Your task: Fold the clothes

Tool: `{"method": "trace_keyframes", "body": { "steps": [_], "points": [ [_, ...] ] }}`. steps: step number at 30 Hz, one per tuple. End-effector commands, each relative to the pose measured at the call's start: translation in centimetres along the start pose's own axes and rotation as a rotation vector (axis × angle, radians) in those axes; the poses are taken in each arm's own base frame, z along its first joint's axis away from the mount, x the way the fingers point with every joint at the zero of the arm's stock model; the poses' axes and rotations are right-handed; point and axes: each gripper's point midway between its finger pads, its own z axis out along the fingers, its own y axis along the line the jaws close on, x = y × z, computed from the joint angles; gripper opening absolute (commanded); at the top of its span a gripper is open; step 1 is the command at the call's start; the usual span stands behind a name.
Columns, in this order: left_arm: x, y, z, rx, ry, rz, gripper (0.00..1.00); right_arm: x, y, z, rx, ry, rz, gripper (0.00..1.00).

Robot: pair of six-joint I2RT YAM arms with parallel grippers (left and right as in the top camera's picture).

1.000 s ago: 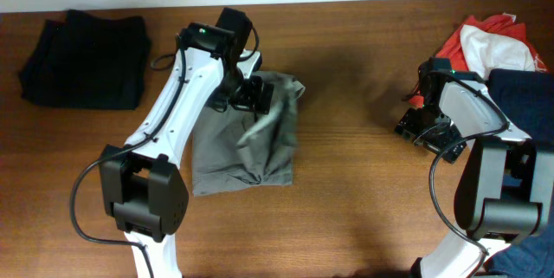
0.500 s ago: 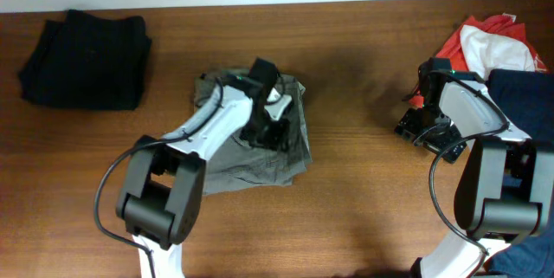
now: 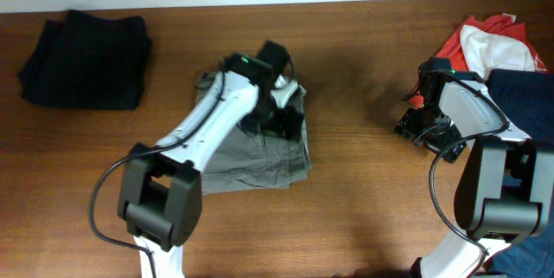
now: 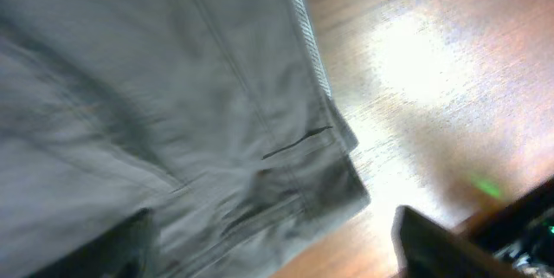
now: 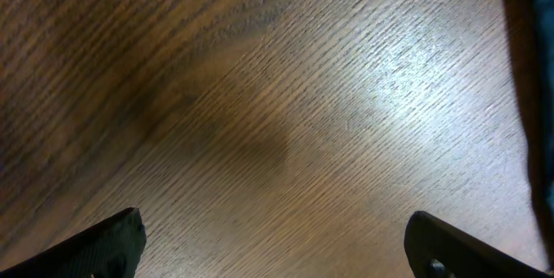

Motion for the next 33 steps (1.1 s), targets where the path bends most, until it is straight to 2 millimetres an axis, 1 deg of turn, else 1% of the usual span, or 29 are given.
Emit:
{"method": "trace_keyframes", "body": {
  "steps": [1, 2, 3, 4, 5, 6, 7, 8, 10, 11, 13, 15, 16, 18, 19, 20, 21, 22, 23, 25, 26, 29, 31, 33],
  "points": [
    [-3.1, 5.1, -5.4, -0.097, -0.144, -0.074, 0.99, -0.8, -0.2, -1.0, -0.005, -0.04, 0.018, 0.99],
    [-3.3, 7.1, -6.0, -0.109, -0.159, -0.056, 0.99, -0.8, -0.2, -1.0, -0.005, -0.04, 0.018, 0.99],
    [-3.1, 9.2, -6.3, -0.118, -0.157, -0.074, 0.99, -0.8, -0.2, -1.0, -0.005, -0.04, 0.018, 0.99],
    [-2.5, 11.9, -6.8, -0.123, -0.152, -0.141, 0.99, -0.8, -0.2, -1.0, -0.005, -0.04, 0.018, 0.99],
    [-1.9, 14.0, -7.0, -0.125, -0.148, -0.194, 0.99, -0.8, -0.2, -1.0, -0.005, -0.04, 0.018, 0.99],
    [-1.0, 16.2, -7.0, -0.09, -0.148, -0.264, 0.99, -0.8, -0.2, -1.0, -0.005, -0.04, 0.018, 0.99],
    [-0.5, 17.3, -6.5, 0.066, -0.18, -0.259, 0.99, -0.8, -0.2, -1.0, -0.005, -0.04, 0.018, 0.99],
    [0.3, 18.3, -5.5, 0.148, -0.193, -0.283, 0.99, -0.8, -0.2, -1.0, -0.005, -0.04, 0.018, 0.98],
    [2.0, 20.1, -3.4, 0.155, -0.174, -0.336, 0.99, -0.8, -0.2, -1.0, -0.005, -0.04, 0.018, 0.99],
    [3.1, 20.7, -1.7, 0.161, -0.159, -0.357, 0.99, -0.8, -0.2, -1.0, -0.005, -0.04, 0.018, 0.99],
    [4.1, 20.1, 0.4, 0.199, -0.143, -0.351, 0.99, -0.8, -0.2, -1.0, -0.005, -0.04, 0.018, 0.99],
    [4.4, 18.7, 1.2, 0.27, -0.138, -0.35, 0.9, -0.8, -0.2, -1.0, -0.005, -0.04, 0.018, 0.99],
    [4.6, 18.3, 1.8, 0.271, -0.129, -0.342, 0.82, -0.8, -0.2, -1.0, -0.005, -0.04, 0.018, 0.99],
    [4.3, 17.8, 3.1, 0.264, -0.137, -0.347, 0.8, -0.8, -0.2, -1.0, -0.005, -0.041, 0.018, 0.99],
    [4.2, 17.5, 3.6, 0.261, -0.14, -0.34, 0.74, -0.8, -0.2, -1.0, -0.005, -0.04, 0.018, 0.99],
    [4.1, 17.3, 3.9, 0.248, -0.136, -0.331, 0.61, -0.8, -0.2, -1.0, -0.005, -0.04, 0.018, 0.99],
    [4.2, 17.8, 4.2, 0.2, -0.127, -0.356, 0.3, -0.8, -0.2, -1.0, -0.005, -0.04, 0.018, 0.99],
    [4.6, 19.7, 4.5, 0.076, -0.104, -0.456, 0.03, -0.8, -0.2, -1.0, -0.005, -0.04, 0.018, 0.99],
    [4.8, 20.8, 4.4, 0.012, -0.101, -0.497, 0.01, -0.8, -0.2, -1.0, -0.005, -0.04, 0.018, 0.99],
    [3.7, 22.4, 2.8, -0.079, -0.133, -0.493, 0.01, -0.8, -0.2, -1.0, -0.005, -0.04, 0.018, 0.99],
    [2.4, 23.6, 1.1, -0.151, -0.17, -0.485, 0.01, -0.8, -0.2, -1.0, -0.005, -0.04, 0.018, 0.99],
    [-0.5, 26.5, -3.4, -0.326, -0.278, -0.474, 0.01, -0.8, -0.2, -1.0, -0.005, -0.04, 0.018, 0.99],
    [-2.9, 28.9, -7.1, -0.481, -0.387, -0.431, 0.01, -0.8, -0.2, -1.0, -0.005, -0.04, 0.018, 0.99],
    [-4.3, 30.5, -9.3, -0.578, -0.469, -0.441, 0.01, -0.8, -0.2, -1.0, -0.005, -0.04, 0.018, 0.99]
  ]
}}
